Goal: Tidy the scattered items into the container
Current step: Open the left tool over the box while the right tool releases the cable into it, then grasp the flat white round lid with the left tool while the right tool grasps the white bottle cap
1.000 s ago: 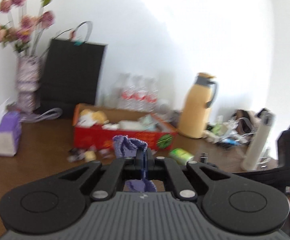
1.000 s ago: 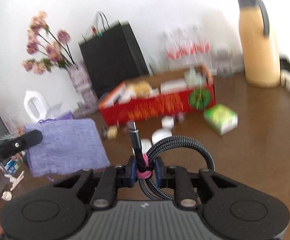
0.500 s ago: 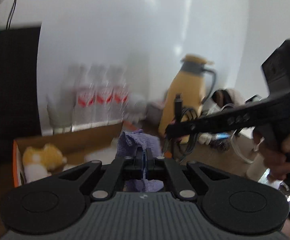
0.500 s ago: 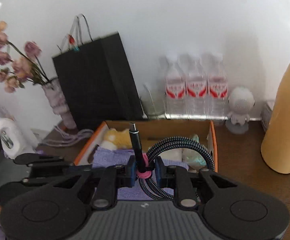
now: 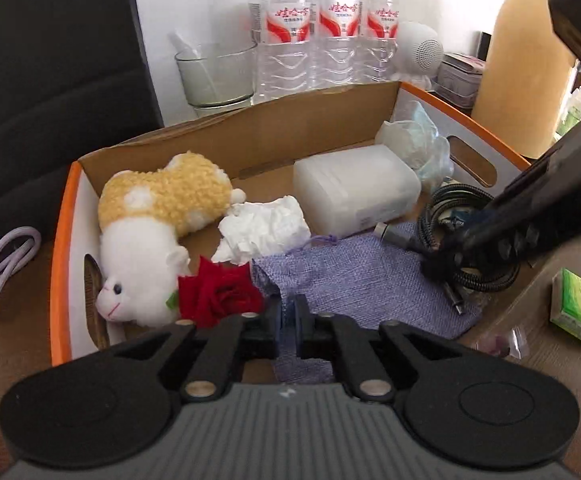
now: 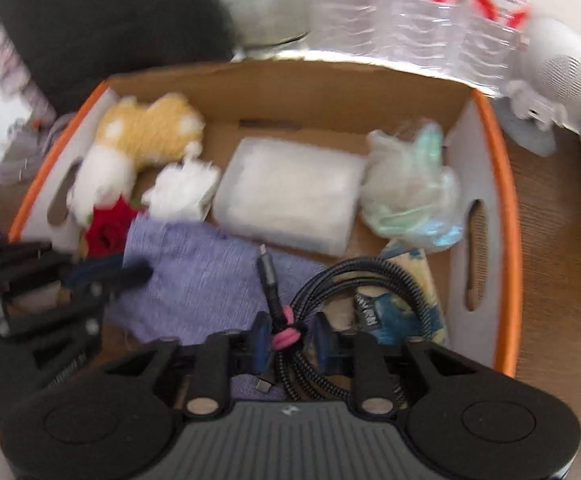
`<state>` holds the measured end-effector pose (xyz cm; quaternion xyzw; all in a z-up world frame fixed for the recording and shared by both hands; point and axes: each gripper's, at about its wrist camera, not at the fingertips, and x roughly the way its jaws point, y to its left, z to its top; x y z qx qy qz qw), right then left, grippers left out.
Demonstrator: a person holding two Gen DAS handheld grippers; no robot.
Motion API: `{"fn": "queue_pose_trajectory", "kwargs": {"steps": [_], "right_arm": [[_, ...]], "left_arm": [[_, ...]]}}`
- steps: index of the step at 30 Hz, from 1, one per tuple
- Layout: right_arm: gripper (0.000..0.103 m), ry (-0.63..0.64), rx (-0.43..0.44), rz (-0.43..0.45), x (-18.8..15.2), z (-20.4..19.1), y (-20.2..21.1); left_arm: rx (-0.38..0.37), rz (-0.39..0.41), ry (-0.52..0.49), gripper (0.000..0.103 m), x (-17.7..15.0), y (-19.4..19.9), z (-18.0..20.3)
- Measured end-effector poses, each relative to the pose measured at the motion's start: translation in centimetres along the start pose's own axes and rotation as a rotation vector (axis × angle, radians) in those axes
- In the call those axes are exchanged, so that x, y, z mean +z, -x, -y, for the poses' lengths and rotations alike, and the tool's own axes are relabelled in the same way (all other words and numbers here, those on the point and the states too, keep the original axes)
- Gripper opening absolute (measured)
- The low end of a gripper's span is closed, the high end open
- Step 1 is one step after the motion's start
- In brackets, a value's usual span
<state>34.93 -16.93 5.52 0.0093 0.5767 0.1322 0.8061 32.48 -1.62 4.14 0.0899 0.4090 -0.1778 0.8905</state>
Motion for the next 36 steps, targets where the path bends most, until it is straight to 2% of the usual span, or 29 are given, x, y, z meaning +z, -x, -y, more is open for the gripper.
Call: {"fn": "queue_pose_trajectory", "kwargs": {"steps": [1, 2, 3, 5, 7, 8, 9, 11, 14, 16, 18, 19, 21, 23, 24, 25, 27, 31, 34, 36], "right_arm": [[0.041, -0.021, 0.021, 0.006, 0.2, 0.3, 0.8], [0.045, -0.035, 0.046, 0.015, 0.3, 0.6, 1.9], [0.05, -0.043, 0.067, 0.031, 0.3, 0.9, 3.1], [0.059, -0.05, 0.08, 0.075, 0.3, 1.1, 5.6], [0.074, -0.058, 0.064, 0.125, 0.2, 1.2, 7.9], [0.075, -0.068, 0.052, 0.145, 0.3, 1.0, 8.8], [0.075, -0.079, 0.04, 0.16, 0.3, 0.9, 9.5], [0.075, -0.098, 0.028, 0.195, 0.1, 0.7, 10.5], [0.082, -0.101, -0.03, 0.256, -0.9, -0.6, 12.0], [0.083, -0.069, -0.106, 0.318, -2.0, -1.4, 12.7], [0.083, -0.019, -0.181, 0.405, -3.7, -2.5, 13.4], [0.083, 0.011, -0.213, 0.49, -4.9, -2.9, 13.6], [0.085, 0.078, -0.272, 0.709, -8.3, -3.9, 14.3], [0.087, 0.086, -0.241, 0.863, -11.2, -3.6, 14.6], [0.087, 0.075, -0.197, 0.895, -12.1, -3.2, 14.7], [0.087, 0.056, -0.154, 0.902, -12.7, -2.7, 14.6], [0.087, 0.053, -0.125, 0.909, -13.6, -2.5, 14.5], [0.087, 0.099, -0.191, 0.929, -15.5, -3.4, 15.3], [0.087, 0.097, -0.217, 0.936, -19.7, -3.8, 15.8], [0.087, 0.057, -0.182, 0.933, -24.3, -3.8, 15.8]], "left_arm": [[-0.011, 0.011, 0.008, 0.021, 0.2, 0.5, -0.1], [-0.023, 0.028, 0.021, 0.028, 0.5, 1.3, -0.4], [-0.031, 0.044, 0.031, 0.041, 1.0, 2.1, -0.5], [-0.016, 0.078, 0.044, 0.055, 2.1, 4.0, -0.6], [0.032, 0.087, 0.074, 0.066, 3.3, 5.8, -0.6], [0.074, 0.073, 0.112, 0.082, 3.9, 6.4, -0.5], [0.111, 0.049, 0.154, 0.091, 4.5, 6.9, -0.4], [0.155, 0.005, 0.22, 0.091, 5.3, 7.9, 0.0], [0.221, -0.006, 0.288, 0.103, 5.7, 9.7, 0.7], [0.267, 0.009, 0.319, 0.103, 5.3, 10.9, 1.3], [0.326, 0.069, 0.317, 0.103, 4.2, 12.1, 2.2], [0.357, 0.139, 0.303, 0.103, 3.5, 12.9, 2.7], [0.395, 0.369, 0.26, 0.103, 1.1, 14.7, 4.3], [0.393, 0.564, 0.227, 0.103, -1.4, 16.0, 5.8], [0.385, 0.609, 0.224, 0.103, -2.2, 16.3, 6.3], [0.376, 0.63, 0.225, 0.103, -2.8, 16.6, 6.7], [0.362, 0.651, 0.216, 0.103, -3.3, 16.9, 7.2], [0.385, 0.642, 0.161, 0.103, -4.7, 18.3, 8.1], [0.379, 0.662, 0.169, 0.103, -9.7, 20.1, 9.0], [0.334, 0.595, 0.19, 0.103, -13.9, 20.8, 9.5]]}}
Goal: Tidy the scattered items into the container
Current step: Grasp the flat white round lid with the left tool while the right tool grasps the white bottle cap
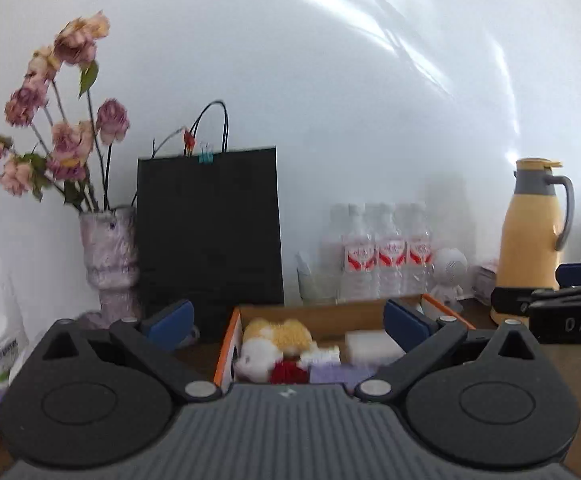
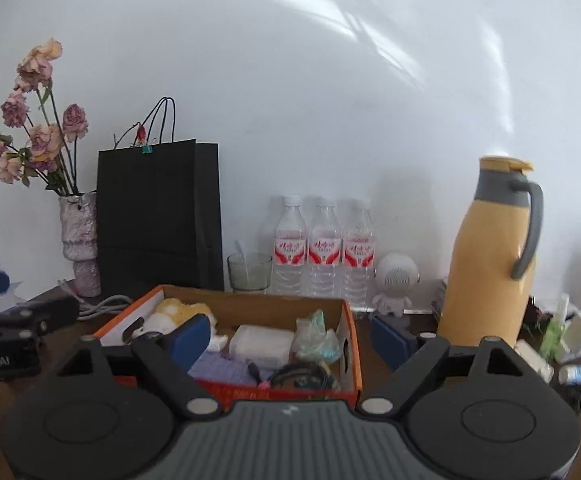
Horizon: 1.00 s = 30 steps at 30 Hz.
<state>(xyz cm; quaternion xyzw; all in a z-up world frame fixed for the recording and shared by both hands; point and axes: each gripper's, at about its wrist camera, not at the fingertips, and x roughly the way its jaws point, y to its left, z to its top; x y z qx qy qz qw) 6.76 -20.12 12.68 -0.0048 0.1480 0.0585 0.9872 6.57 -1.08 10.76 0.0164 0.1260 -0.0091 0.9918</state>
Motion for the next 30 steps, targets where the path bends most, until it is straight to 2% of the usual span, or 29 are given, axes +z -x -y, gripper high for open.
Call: {"fn": "queue_pose_trajectory", "kwargs": {"steps": [2, 4, 5, 7, 9, 13, 17, 19, 20, 23, 26, 28, 30], "right_arm": [[0.087, -0.035, -0.005, -0.044, -3.0, 0.1, 3.4], [0.088, -0.054, -0.047, -0.105, -6.2, -0.2, 6.2], [0.088, -0.034, -0.066, -0.151, -7.6, -0.5, 6.9], [0.086, 0.026, -0.088, -0.228, -9.8, -1.3, 7.8], [0.086, 0.027, -0.053, -0.254, -11.0, -1.3, 8.1], [0.076, 0.008, 0.015, -0.276, -10.5, -0.7, 5.7], [0.076, 0.039, 0.111, -0.287, -8.3, -1.0, 1.7], [0.076, 0.06, 0.183, -0.287, -7.6, -1.7, -0.6], [0.076, 0.068, 0.208, -0.294, -7.5, -2.0, -1.7], [0.072, 0.063, 0.243, -0.358, -7.4, -2.9, -5.0], [0.059, 0.052, 0.249, -0.398, -8.3, -3.2, -6.9], [0.045, 0.022, 0.232, -0.423, -8.9, -2.6, -7.7], [0.039, 0.0, 0.216, -0.426, -9.2, -1.7, -7.8]], "left_arm": [[-0.009, -0.06, 0.014, 0.103, -3.2, 3.4, -0.2], [-0.008, -0.092, 0.059, 0.103, -6.6, 6.7, -0.1], [-0.018, -0.138, 0.06, 0.103, -7.9, 7.6, 0.2], [-0.063, -0.222, 0.009, 0.103, -9.5, 8.4, 1.1], [-0.057, -0.234, -0.034, 0.103, -9.9, 8.3, 2.0], [-0.067, -0.291, -0.075, 0.103, -9.5, 5.6, 2.4], [-0.086, -0.316, -0.08, 0.1, -9.0, 4.1, 2.1], [-0.091, -0.323, -0.069, 0.096, -9.1, 3.6, 1.9], [-0.094, -0.328, -0.066, 0.091, -9.1, 3.4, 1.9], [-0.11, -0.35, -0.062, 0.085, -9.1, 2.7, 1.7], [-0.139, -0.347, -0.098, 0.084, -8.9, 2.1, 1.9], [-0.166, -0.339, -0.117, 0.084, -8.7, 1.3, 2.2], [-0.192, -0.351, -0.12, 0.084, -8.7, 0.0, 2.8]]}}
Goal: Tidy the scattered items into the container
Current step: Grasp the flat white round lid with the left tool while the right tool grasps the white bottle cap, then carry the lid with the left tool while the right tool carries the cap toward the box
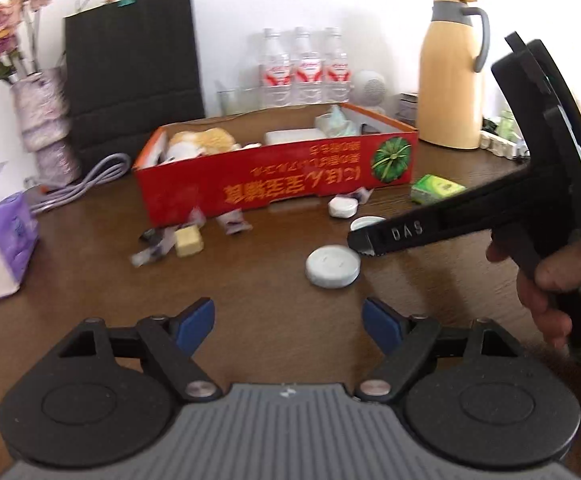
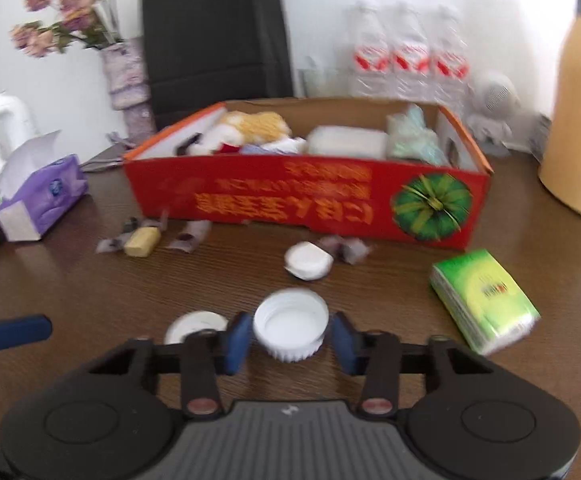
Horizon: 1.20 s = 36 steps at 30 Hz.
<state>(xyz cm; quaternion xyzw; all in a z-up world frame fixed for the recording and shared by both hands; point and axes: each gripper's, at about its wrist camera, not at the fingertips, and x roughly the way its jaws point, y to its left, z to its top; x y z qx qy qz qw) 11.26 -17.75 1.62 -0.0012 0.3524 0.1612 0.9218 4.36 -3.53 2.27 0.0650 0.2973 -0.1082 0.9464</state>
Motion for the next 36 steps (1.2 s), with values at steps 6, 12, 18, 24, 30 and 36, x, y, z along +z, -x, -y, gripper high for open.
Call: {"fn": "queue_pose_trajectory", "kwargs": {"steps": [6, 12, 18, 24, 30, 36], "right_arm": [[0.039, -0.029, -0.048, 0.027, -0.6, 2.0, 0.4], [0.039, 0.022, -0.107, 0.037, -1.0, 1.7, 0.8], [0.039, 0.044, -0.108, 0.049, -1.2, 1.2, 0.9], [0.039, 0.074, -0.205, 0.108, -2.6, -1.3, 3.8], [0.039, -0.024, -0.15, 0.168, -6.1, -3.2, 9.1], [0.039, -0.025, -0.181, 0.249, -7.6, -4.1, 13.1]], "left_arm": [[-0.056, -0.034, -0.013, 0.065, 1.9, -4.1, 0.9], [-0.067, -0.039, 0.033, 0.04, 2.0, -5.2, 0.9], [-0.038, -0.014, 0.027, 0.039, 1.8, -4.5, 1.0], [0.018, 0.066, 0.103, 0.039, 0.5, 0.2, 0.3], [0.108, 0.181, 0.129, 0.039, -2.2, 6.4, 1.5], [0.106, 0.242, 0.124, 0.039, -3.1, 9.1, 2.2]]}}
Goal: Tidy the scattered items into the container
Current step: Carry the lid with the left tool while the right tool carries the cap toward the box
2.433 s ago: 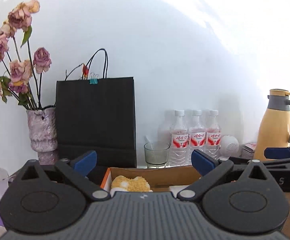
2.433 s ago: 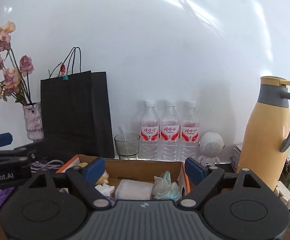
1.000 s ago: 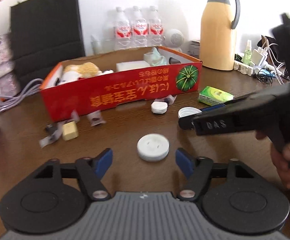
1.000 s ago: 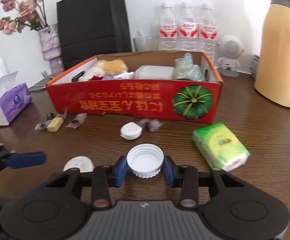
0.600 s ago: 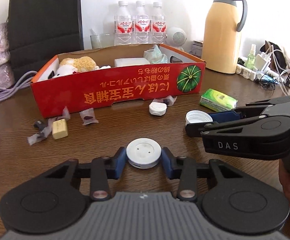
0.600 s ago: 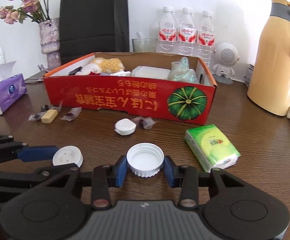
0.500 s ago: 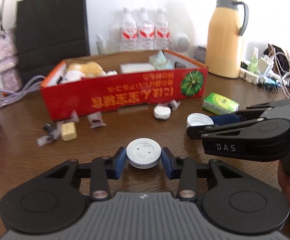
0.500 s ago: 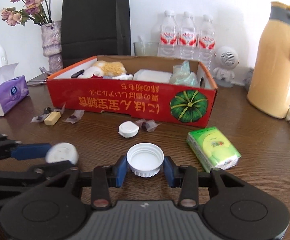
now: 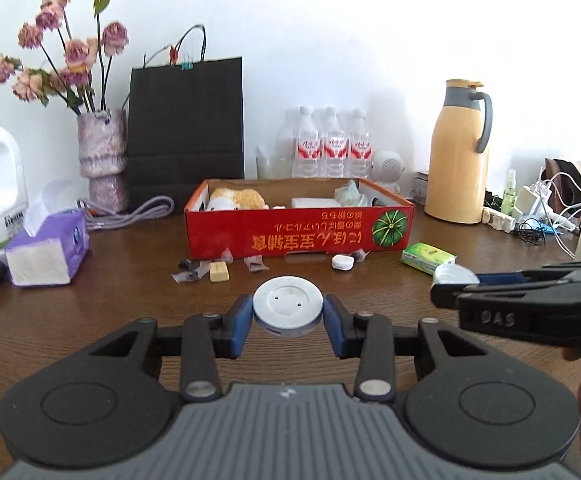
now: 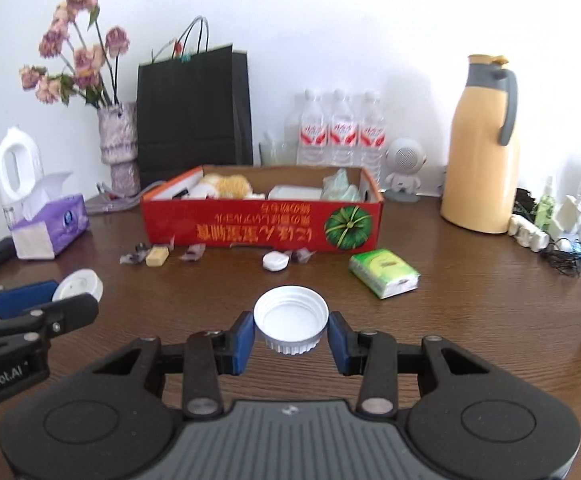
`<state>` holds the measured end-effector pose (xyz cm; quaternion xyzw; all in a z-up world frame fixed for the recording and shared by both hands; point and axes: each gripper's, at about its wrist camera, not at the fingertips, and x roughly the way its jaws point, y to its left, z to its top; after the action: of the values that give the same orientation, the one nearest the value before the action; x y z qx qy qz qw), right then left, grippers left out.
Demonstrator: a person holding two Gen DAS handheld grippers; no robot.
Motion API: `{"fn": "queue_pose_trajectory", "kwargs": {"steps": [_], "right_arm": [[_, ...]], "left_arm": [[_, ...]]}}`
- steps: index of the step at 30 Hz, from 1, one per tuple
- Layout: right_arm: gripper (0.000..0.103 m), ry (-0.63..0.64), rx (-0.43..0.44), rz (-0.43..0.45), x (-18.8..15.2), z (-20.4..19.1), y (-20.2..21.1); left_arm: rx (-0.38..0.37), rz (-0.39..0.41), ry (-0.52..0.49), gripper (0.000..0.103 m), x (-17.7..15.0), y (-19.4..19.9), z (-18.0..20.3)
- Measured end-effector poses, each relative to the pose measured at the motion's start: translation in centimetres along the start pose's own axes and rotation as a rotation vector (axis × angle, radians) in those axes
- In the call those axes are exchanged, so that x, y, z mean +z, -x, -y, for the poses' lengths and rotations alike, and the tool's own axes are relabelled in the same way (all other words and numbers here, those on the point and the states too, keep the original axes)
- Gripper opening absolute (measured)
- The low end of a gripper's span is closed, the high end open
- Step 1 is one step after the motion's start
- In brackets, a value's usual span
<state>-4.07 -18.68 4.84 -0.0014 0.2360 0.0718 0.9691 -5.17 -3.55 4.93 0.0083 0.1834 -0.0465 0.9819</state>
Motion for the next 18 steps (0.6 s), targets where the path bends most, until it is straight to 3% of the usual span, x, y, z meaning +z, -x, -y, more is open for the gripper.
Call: {"fn": "queue_pose_trajectory", "kwargs": {"steps": [12, 18], "right_arm": [[0.039, -0.001, -0.007, 0.021, 0.2, 0.1, 1.7], [0.039, 0.002, 0.023, 0.085, 5.0, 2.3, -0.2]], "left_arm": [[0.006, 0.017, 0.018, 0.039, 0.4, 0.6, -0.7], [0.039, 0.071, -0.028, 0.04, 6.4, -5.0, -4.5]]}}
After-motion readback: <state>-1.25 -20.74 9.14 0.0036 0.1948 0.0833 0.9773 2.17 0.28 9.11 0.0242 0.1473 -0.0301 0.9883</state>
